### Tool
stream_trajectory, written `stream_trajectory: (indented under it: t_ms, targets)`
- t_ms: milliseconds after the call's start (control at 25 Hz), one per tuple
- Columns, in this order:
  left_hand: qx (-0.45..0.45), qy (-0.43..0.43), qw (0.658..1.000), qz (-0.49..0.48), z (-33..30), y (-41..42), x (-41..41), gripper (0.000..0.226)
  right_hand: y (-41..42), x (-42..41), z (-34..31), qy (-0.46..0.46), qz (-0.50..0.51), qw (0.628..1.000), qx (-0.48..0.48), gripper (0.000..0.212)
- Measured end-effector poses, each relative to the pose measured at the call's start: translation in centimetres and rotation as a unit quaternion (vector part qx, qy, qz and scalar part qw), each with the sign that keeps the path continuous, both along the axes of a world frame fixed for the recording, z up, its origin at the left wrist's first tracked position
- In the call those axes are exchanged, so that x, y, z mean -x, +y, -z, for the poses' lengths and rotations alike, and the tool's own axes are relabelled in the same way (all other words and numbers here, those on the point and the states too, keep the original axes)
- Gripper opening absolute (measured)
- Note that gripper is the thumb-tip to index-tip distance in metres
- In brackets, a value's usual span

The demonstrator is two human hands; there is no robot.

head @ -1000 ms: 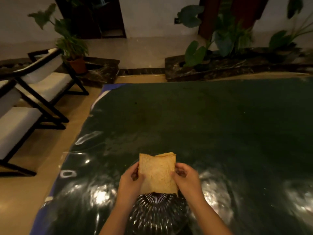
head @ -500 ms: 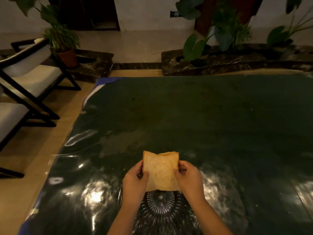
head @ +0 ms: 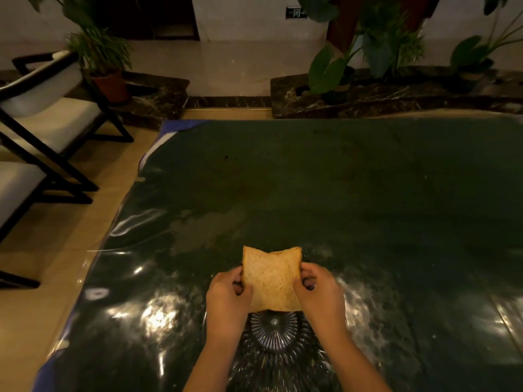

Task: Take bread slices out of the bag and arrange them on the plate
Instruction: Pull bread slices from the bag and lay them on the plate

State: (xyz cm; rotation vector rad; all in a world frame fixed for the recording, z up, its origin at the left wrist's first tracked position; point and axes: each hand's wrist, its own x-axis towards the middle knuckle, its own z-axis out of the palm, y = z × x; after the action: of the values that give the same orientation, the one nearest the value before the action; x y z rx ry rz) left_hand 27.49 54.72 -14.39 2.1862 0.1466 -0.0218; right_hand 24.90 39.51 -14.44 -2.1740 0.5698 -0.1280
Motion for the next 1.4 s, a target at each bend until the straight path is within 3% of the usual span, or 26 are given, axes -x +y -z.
stream_trajectory:
  t_ms: [160, 560, 760, 880, 1240, 1400]
  targets:
    - [0.018, 0.013, 1.000, 0.009, -0.6, 0.0, 0.9, 0.043, 0.4, 0.8, -0.5, -0.023, 0.005, 0.999, -0.030, 0.031]
    - [0.065, 0.042, 0.997, -0.008, 0.7, 1.0, 4.9, 0.040, 0.2, 4.5, 0.8, 0.018, 0.071, 0.989, -0.130, 0.033]
    - [0.028, 0.027, 0.998, -0.045, 1.1, 0.9, 4.6, 0.036, 0.1, 4.6, 1.2, 0.020, 0.052, 0.996, -0.072, 0.034]
    - [0.017, 0.049, 0.999, 0.010, 1.0, 0.6, 3.4, 0.028, 0.3, 4.7, 1.2, 0.037, 0.015, 0.999, -0.009, 0.039]
    - [0.045, 0.046, 0.998, 0.004, 1.6, 0.3, 3.2, 0.035, 1.2, 4.6, 0.8, 0.053, 0.026, 0.998, 0.004, 0.046]
    - [0.035, 0.046, 0.998, 0.019, 1.3, 0.3, 3.3, 0.032, 0.7, 4.6, 0.5, 0.061, 0.009, 0.998, 0.006, 0.034]
